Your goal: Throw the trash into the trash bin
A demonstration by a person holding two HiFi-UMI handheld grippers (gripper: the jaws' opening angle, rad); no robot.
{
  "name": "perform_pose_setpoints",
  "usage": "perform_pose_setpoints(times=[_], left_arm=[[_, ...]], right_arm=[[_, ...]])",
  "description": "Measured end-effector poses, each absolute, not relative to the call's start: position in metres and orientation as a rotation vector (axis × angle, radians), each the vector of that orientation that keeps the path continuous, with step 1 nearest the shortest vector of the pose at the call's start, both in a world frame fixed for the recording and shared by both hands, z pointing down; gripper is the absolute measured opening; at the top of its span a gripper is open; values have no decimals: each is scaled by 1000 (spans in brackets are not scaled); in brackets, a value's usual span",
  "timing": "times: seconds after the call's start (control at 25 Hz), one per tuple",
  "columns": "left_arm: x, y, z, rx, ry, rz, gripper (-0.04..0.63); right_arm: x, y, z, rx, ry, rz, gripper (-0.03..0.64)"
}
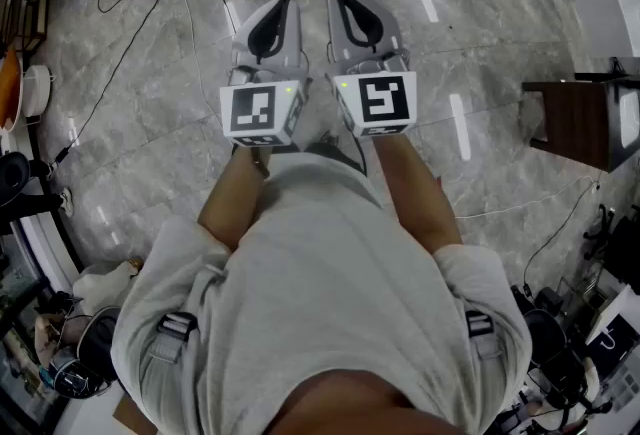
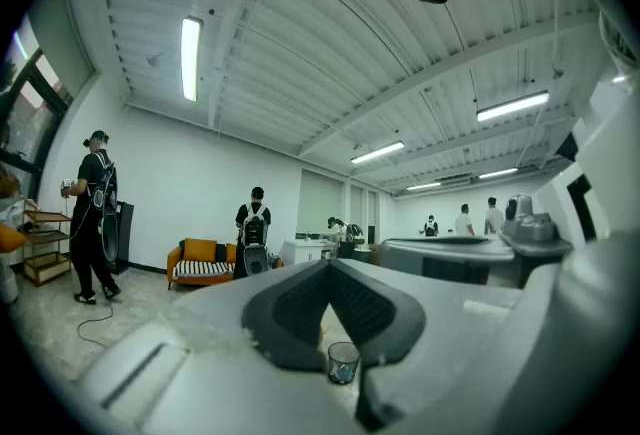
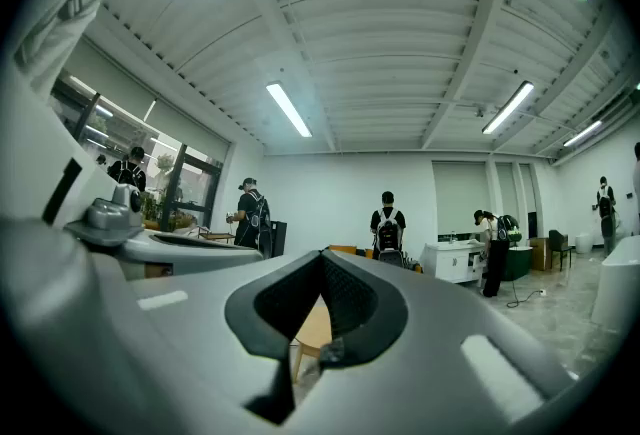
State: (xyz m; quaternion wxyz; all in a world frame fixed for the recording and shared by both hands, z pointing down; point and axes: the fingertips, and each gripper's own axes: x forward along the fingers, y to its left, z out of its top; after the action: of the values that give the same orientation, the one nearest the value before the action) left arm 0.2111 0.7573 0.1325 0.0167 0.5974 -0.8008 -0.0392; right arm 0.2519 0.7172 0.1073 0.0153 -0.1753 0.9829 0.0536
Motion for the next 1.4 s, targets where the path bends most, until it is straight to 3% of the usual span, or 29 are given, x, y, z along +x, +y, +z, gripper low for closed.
perform_pose_setpoints(times=[0.32, 0.96, 1.4], left_arm=[[171, 726, 146, 1831, -2501, -89, 18], [-44, 570, 167, 1776, -2410, -204, 18], [-142, 476, 208, 1687, -2376, -142, 18]], right_arm=[[217, 689, 119, -488, 3067, 140, 8], [9, 531, 135, -494, 3215, 215, 8], [-95, 432, 174, -420, 3278, 118, 8]])
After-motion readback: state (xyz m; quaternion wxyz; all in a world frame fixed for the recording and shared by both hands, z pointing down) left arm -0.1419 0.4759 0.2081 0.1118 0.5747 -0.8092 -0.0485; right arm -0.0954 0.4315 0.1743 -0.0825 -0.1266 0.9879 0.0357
